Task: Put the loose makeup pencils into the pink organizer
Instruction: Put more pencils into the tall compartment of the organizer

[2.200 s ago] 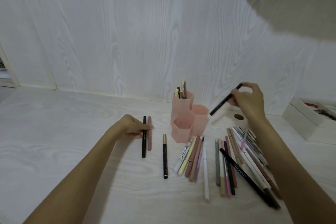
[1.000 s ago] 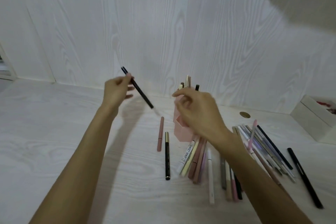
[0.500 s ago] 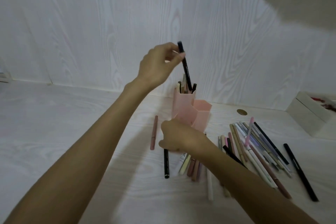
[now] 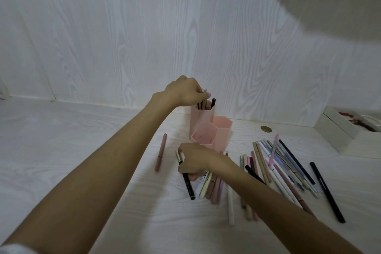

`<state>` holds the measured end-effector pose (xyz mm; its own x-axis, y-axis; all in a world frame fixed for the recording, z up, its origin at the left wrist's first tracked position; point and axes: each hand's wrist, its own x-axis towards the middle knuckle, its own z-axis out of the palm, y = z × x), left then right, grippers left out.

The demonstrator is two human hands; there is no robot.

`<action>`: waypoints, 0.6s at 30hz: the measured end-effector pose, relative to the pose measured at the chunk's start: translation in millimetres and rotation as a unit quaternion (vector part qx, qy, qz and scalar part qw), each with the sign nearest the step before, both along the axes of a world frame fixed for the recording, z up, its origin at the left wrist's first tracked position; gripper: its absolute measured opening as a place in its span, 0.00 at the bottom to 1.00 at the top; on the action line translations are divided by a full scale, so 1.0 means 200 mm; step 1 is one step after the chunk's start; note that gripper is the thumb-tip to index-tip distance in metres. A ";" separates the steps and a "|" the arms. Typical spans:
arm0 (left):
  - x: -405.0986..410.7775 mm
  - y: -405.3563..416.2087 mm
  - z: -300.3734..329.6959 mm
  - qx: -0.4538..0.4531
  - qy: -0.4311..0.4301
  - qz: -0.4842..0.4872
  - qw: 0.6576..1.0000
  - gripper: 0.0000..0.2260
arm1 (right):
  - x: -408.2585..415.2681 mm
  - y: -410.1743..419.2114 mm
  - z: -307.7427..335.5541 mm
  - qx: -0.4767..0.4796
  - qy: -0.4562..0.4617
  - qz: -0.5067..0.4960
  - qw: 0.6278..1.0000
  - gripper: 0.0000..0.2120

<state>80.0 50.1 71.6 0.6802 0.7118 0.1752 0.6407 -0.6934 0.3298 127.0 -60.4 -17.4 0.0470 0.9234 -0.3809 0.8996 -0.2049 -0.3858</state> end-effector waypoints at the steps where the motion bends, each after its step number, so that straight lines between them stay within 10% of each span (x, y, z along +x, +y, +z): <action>1: 0.00 0.00 -0.01 -0.011 0.009 0.001 1.000 0.25 | 0.01 0.00 0.00 -0.001 0.015 -0.002 1.000 0.26; 7: -0.14 -0.03 -0.10 -0.024 -0.239 0.092 0.966 0.21 | 0.10 -0.07 0.09 0.053 0.133 0.005 0.990 0.30; 13: -0.38 0.06 -0.35 -0.171 0.016 0.247 0.954 0.23 | 0.38 -0.23 0.36 0.217 0.345 -0.076 0.910 0.26; 18: -0.35 0.10 -0.43 -0.241 0.034 0.243 0.939 0.23 | 0.52 -0.16 0.46 0.455 0.390 -0.215 0.771 0.25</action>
